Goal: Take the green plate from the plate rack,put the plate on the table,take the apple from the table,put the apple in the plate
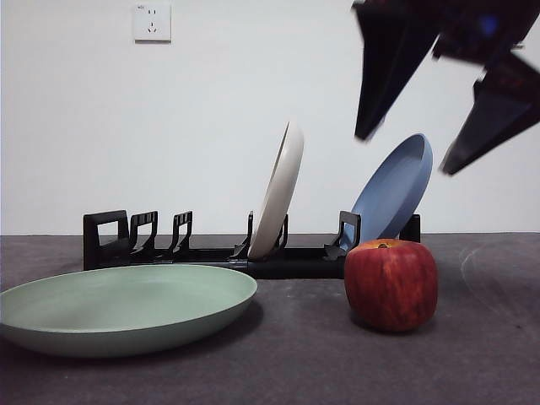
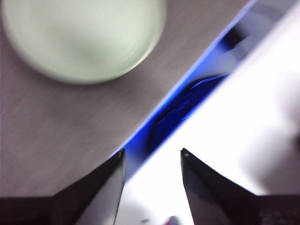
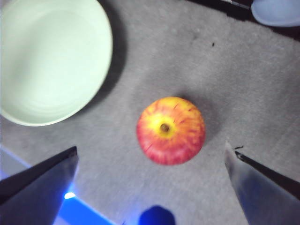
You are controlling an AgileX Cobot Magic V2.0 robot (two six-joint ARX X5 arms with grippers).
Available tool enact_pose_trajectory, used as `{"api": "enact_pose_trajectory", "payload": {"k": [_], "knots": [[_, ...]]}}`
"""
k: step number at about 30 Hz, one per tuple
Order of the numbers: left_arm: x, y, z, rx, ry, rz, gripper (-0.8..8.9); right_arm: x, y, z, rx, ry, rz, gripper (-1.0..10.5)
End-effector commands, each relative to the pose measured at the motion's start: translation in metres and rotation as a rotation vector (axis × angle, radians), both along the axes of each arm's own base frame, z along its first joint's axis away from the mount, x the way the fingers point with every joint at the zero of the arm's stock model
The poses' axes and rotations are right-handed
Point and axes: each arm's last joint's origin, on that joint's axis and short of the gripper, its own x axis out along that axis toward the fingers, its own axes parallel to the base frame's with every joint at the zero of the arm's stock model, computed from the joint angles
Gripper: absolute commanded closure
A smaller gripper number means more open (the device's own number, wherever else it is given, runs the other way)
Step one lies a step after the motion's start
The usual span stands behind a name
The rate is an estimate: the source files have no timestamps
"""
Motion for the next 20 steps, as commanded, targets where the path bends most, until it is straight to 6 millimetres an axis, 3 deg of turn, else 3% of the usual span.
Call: {"api": "enact_pose_trajectory", "payload": {"k": [1,11,18,20], "knots": [[0.002,0.005,-0.011,0.074,-0.037,0.069,6.15,0.008,0.007,-0.014,-0.019,0.038,-0.005,3.8],[-0.007,0.032,0.001,0.000,-0.158,0.152,6.15,0.024,0.032,-0.054,-0.106,0.113,0.002,3.8],[-0.026,0.053,0.043,-0.169,-0.299,0.185,6.15,0.029,0.041,-0.071,-0.156,0.138,-0.014,3.9],[-0.031,0.057,0.056,-0.220,-0.329,0.176,6.15,0.030,0.041,-0.075,-0.166,0.150,-0.020,4.4]]}}
